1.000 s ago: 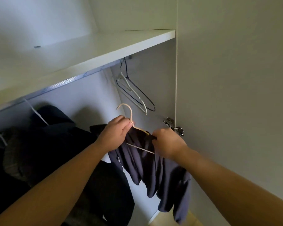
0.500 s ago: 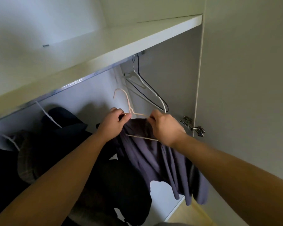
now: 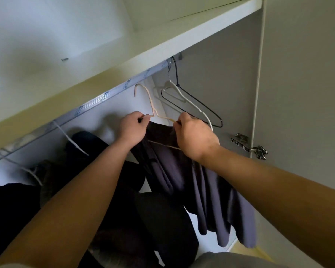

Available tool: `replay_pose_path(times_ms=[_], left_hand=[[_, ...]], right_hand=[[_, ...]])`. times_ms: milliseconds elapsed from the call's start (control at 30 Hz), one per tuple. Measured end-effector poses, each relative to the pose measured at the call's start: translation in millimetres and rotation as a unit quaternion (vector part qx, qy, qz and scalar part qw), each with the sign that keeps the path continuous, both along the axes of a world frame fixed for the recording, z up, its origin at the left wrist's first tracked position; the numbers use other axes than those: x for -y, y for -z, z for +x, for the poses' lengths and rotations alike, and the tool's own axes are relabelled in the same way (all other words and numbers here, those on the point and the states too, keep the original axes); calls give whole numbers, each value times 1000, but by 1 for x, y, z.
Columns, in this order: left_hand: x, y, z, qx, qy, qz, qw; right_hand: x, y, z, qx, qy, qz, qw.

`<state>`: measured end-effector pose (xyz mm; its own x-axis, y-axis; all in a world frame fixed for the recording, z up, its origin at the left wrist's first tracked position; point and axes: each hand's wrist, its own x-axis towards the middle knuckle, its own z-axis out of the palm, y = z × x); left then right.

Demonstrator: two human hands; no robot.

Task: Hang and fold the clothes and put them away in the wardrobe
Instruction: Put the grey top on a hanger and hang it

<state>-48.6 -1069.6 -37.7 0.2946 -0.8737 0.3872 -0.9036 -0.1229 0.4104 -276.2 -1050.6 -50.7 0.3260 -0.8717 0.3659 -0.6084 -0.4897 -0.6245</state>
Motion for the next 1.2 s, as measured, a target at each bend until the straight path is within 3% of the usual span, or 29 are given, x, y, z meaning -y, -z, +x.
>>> replay_pose_path(times_ms=[167, 333, 767, 1033, 1200], left_hand=[[7, -16, 23, -34, -32, -85, 995], [8, -25, 44, -17, -51, -90, 994], [12, -15, 63, -40, -113, 30, 992], [1, -22, 62, -28, -129, -8, 991], [-8, -24, 64, -1, -132, 21, 991]], right_hand=[[-8, -25, 28, 36, -46, 14, 998], [-19, -34, 56, 50, -69, 39, 996], [-12, -19, 98, -9, -70, 85, 994], [-9, -23, 114, -46, -89, 49, 994], [-15, -16, 121, -36, -84, 53, 994]])
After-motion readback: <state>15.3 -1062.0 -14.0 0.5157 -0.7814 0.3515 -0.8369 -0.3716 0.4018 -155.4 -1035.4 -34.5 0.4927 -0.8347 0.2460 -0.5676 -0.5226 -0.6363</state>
